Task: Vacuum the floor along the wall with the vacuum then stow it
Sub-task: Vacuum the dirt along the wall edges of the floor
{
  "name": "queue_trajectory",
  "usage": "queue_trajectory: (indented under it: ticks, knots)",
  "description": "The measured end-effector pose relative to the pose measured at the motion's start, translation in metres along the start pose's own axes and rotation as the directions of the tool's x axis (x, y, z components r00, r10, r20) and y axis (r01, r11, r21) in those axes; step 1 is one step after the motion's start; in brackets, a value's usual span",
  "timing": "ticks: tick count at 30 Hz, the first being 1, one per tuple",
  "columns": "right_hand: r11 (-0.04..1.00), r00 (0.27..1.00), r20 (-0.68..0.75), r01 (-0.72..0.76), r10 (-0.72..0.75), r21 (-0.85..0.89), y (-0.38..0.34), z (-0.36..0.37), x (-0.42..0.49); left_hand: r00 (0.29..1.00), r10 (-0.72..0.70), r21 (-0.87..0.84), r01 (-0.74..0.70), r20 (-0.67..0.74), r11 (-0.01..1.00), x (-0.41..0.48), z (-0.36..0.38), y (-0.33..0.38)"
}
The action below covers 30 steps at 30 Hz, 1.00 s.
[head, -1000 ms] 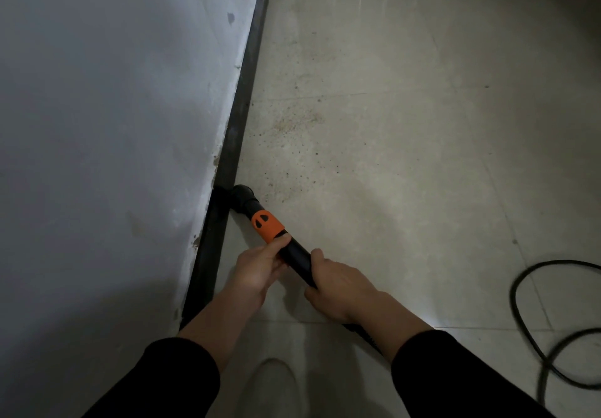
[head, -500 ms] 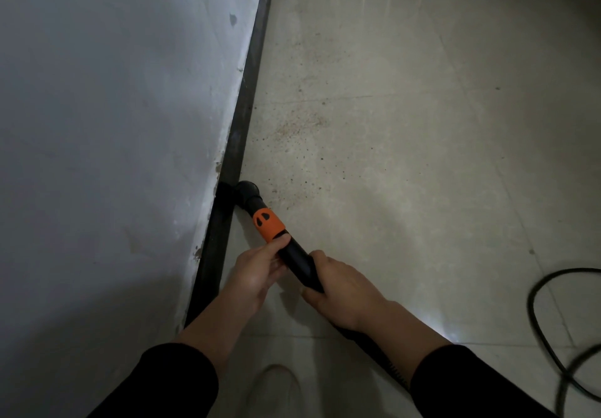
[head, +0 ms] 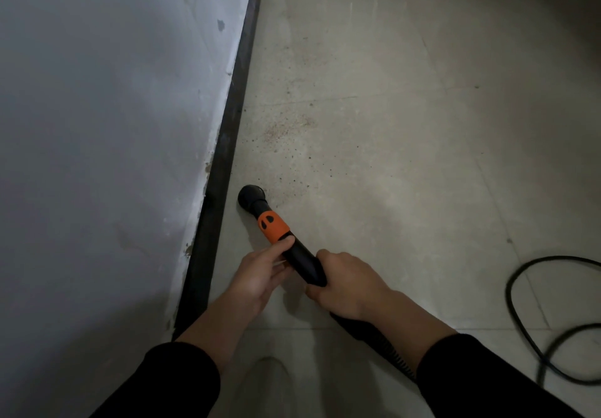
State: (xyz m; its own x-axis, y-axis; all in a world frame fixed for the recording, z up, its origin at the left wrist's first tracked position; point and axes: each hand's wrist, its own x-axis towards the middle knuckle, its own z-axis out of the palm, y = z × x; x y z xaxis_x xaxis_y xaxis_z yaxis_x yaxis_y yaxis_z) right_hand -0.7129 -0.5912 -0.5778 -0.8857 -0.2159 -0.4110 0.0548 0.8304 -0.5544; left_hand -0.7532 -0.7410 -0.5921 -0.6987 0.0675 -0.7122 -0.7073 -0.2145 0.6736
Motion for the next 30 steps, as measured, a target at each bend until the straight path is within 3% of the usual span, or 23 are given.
queue_trajectory:
  ticks: [19,30]
  knots:
    - [0.997,0.995,-0.08,-0.056,0.052,-0.052,0.015,-0.024,-0.026,0.998,-0.015,-0.022,0.016,0.059,1.0,-0.012,0.036,-0.004]
    - [0.992,0.983,-0.139,-0.124,0.12,-0.017,0.024,-0.036,-0.038,0.994,-0.04,0.049,0.035,0.102,0.998,-0.005,0.061,-0.002]
